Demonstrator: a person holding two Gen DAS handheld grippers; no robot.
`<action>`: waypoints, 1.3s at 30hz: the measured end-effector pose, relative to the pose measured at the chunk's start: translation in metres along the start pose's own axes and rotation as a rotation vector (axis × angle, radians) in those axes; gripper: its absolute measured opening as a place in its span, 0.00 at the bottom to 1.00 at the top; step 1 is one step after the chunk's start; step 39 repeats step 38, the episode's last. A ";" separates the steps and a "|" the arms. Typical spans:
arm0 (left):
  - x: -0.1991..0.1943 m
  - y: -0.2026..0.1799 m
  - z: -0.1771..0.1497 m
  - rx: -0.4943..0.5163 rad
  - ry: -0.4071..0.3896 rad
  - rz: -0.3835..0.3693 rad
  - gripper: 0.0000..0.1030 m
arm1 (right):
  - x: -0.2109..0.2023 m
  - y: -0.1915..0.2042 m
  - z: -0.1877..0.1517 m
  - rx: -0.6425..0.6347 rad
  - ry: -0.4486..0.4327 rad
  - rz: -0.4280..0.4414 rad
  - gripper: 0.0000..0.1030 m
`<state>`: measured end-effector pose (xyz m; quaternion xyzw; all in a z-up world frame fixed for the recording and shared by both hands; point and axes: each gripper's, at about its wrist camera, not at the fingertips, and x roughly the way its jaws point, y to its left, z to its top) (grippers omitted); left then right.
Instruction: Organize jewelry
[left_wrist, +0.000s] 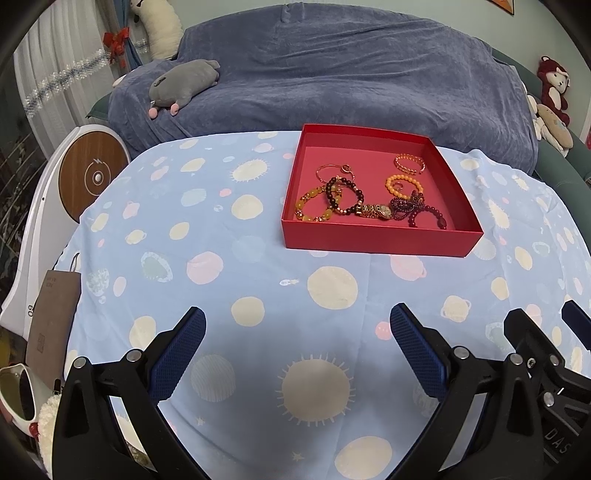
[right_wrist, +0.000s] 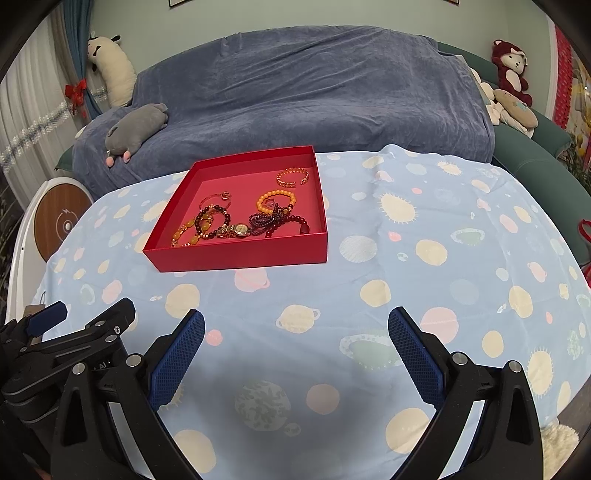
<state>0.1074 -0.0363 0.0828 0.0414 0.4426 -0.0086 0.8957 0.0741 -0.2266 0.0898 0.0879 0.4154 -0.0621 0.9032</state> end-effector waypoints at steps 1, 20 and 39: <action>0.001 0.000 0.000 0.002 0.003 -0.001 0.93 | 0.000 0.000 0.000 0.000 0.000 0.000 0.93; 0.001 0.000 -0.001 0.012 -0.004 0.011 0.93 | 0.001 -0.001 0.004 -0.003 0.001 -0.002 0.93; -0.002 0.003 0.001 0.000 -0.018 0.020 0.93 | 0.000 -0.002 0.005 -0.008 -0.004 -0.003 0.93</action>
